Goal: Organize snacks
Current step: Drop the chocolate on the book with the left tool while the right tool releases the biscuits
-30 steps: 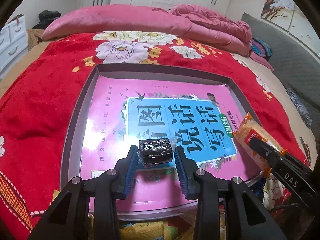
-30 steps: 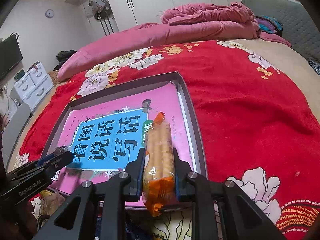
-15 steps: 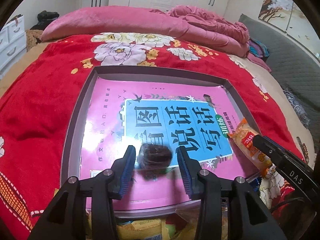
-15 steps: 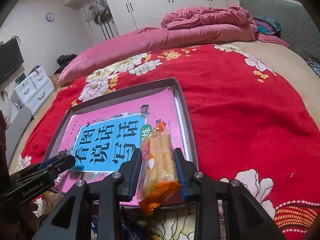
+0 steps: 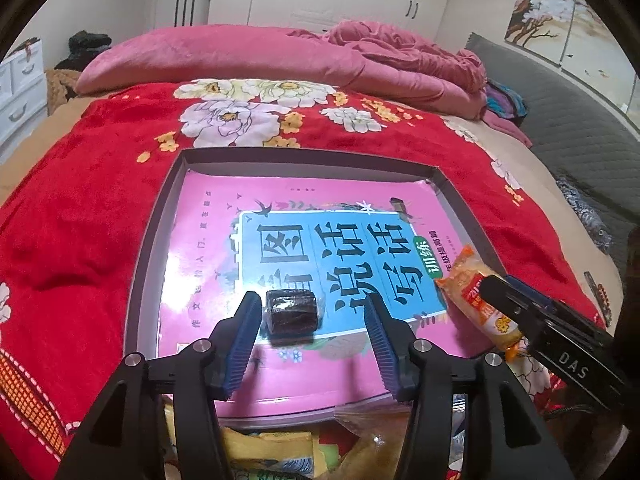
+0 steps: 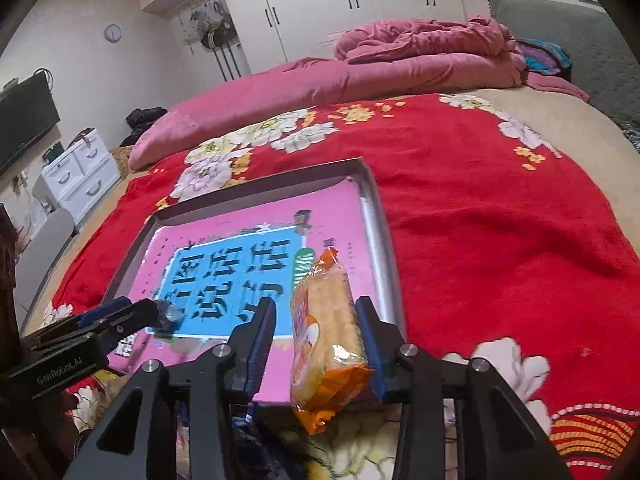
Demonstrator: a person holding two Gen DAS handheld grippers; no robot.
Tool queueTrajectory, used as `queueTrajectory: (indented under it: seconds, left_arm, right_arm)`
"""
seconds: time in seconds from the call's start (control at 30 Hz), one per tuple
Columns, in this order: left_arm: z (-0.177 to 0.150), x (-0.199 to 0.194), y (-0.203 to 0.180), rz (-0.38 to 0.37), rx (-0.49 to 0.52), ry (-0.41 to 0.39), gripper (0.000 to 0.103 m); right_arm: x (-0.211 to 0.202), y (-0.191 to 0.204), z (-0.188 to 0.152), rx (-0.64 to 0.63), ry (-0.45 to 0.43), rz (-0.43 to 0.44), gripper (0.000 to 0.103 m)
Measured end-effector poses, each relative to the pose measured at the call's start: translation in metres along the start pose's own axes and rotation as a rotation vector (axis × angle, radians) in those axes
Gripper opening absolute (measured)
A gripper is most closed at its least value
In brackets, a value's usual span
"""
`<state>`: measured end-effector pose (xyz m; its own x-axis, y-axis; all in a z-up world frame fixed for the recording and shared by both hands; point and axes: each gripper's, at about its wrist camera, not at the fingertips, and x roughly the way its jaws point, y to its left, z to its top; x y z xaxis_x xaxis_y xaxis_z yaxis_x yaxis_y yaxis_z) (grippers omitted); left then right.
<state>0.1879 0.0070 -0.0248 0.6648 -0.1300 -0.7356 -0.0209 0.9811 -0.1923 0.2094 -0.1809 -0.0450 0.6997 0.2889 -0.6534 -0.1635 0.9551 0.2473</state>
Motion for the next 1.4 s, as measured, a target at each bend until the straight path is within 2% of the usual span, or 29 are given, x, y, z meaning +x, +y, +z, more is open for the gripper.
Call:
queueTrajectory:
  seconds: [0.2, 0.27, 0.3, 0.33, 0.67, 0.8, 0.87, 0.97, 1.03, 1.2, 1.4]
  left_arm:
    - [-0.001, -0.004, 0.001, -0.001, 0.001, -0.003, 0.056]
    - [-0.001, -0.005, 0.0, -0.004, 0.002, -0.007, 0.062]
    - [0.0, -0.006, 0.0, -0.005, 0.004, -0.01, 0.067]
    - [-0.001, -0.008, -0.001, -0.008, 0.007, -0.014, 0.068]
    - [-0.002, -0.017, -0.005, -0.006, 0.027, -0.036, 0.068]
    - [-0.002, -0.024, -0.003, -0.002, 0.026, -0.048, 0.069]
    - [-0.002, -0.029, -0.002, 0.002, 0.023, -0.056, 0.069]
    - [-0.004, -0.037, 0.001, 0.007, 0.02, -0.063, 0.069]
    - [-0.006, -0.041, 0.003, 0.012, 0.02, -0.068, 0.069]
    - [-0.012, -0.05, 0.007, 0.026, 0.025, -0.071, 0.069]
    - [-0.016, -0.059, 0.014, 0.046, 0.012, -0.069, 0.07]
  right_arm:
    - [0.0, 0.002, 0.005, 0.035, -0.026, -0.01, 0.056]
    - [-0.003, 0.0, 0.007, 0.048, -0.046, -0.013, 0.064]
    - [-0.004, -0.001, 0.008, 0.05, -0.05, -0.017, 0.065]
    - [-0.006, -0.002, 0.008, 0.053, -0.061, -0.028, 0.066]
    - [-0.03, -0.024, 0.016, 0.123, -0.15, 0.007, 0.075]
    - [-0.038, -0.023, 0.014, 0.091, -0.156, -0.01, 0.075]
    - [-0.042, -0.02, 0.011, 0.062, -0.145, -0.027, 0.075]
    - [-0.047, -0.017, 0.002, 0.006, -0.111, -0.126, 0.075]
    - [-0.05, -0.018, -0.003, -0.01, -0.089, -0.163, 0.075]
    - [-0.056, -0.024, -0.014, -0.019, -0.06, -0.209, 0.075]
    - [-0.043, -0.029, -0.019, -0.029, 0.01, -0.268, 0.075]
